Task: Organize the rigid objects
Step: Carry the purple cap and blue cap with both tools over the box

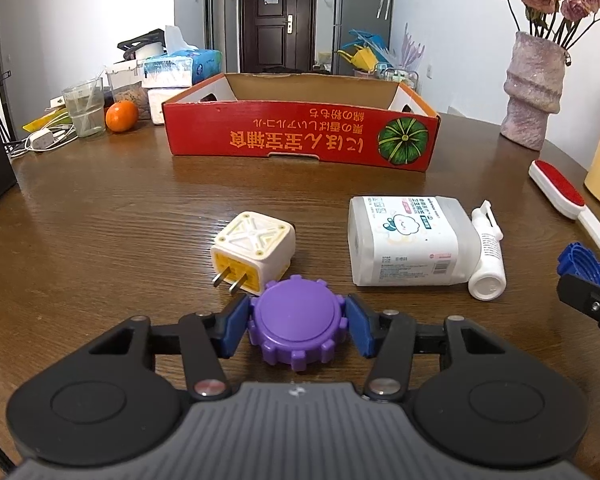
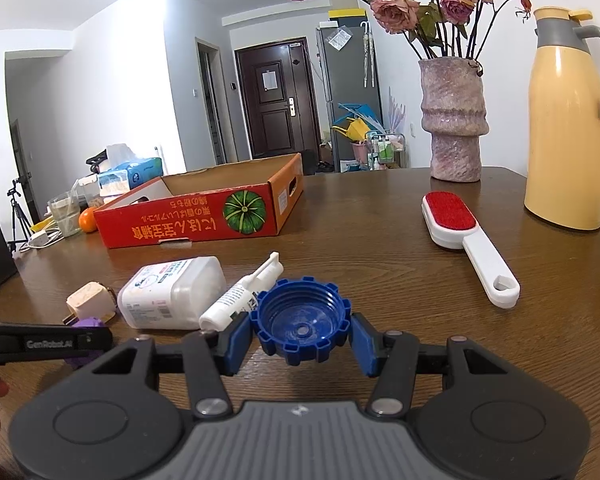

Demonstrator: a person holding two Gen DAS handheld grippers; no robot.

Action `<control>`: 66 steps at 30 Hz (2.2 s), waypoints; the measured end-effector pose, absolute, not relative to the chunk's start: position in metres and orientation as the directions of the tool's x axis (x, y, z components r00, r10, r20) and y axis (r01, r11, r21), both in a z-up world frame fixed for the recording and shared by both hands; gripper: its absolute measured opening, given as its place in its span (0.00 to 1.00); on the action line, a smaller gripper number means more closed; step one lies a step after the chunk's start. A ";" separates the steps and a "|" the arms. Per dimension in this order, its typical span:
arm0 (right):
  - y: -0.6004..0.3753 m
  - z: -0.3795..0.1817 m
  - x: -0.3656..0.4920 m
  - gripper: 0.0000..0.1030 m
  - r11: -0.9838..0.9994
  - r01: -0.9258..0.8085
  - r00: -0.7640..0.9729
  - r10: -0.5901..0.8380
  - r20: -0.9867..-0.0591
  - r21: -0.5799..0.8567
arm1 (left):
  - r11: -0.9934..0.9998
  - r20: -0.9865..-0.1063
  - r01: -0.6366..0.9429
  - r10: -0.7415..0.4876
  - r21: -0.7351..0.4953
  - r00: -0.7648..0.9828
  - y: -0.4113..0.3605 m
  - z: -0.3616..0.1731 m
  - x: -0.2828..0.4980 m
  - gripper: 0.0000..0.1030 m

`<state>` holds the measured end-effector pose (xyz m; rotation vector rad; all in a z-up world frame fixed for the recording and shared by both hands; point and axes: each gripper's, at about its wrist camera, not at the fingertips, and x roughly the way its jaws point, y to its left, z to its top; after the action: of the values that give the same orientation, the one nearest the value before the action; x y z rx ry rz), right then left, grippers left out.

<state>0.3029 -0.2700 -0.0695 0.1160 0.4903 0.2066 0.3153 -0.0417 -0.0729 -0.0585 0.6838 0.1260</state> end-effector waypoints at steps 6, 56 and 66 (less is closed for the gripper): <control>-0.264 -0.067 0.299 0.51 0.975 -0.178 0.873 0.219 -0.436 0.134 | 0.992 -0.617 -0.123 0.087 -0.017 0.782 -0.034 -0.066 0.302 0.52; -0.153 0.024 0.399 0.51 0.955 -0.270 0.900 0.295 -0.320 0.122 | 0.988 -0.430 -0.142 0.101 -0.064 0.897 0.043 0.035 0.391 0.52; -0.145 0.029 0.444 0.51 0.954 -0.272 0.886 0.300 -0.354 0.129 | 0.984 -0.451 -0.158 0.107 -0.078 0.886 0.046 0.030 0.439 0.52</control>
<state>0.4439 -0.1451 0.0285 0.0765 0.3806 0.2978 0.4390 0.0456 0.0303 -0.1138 0.4615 0.1383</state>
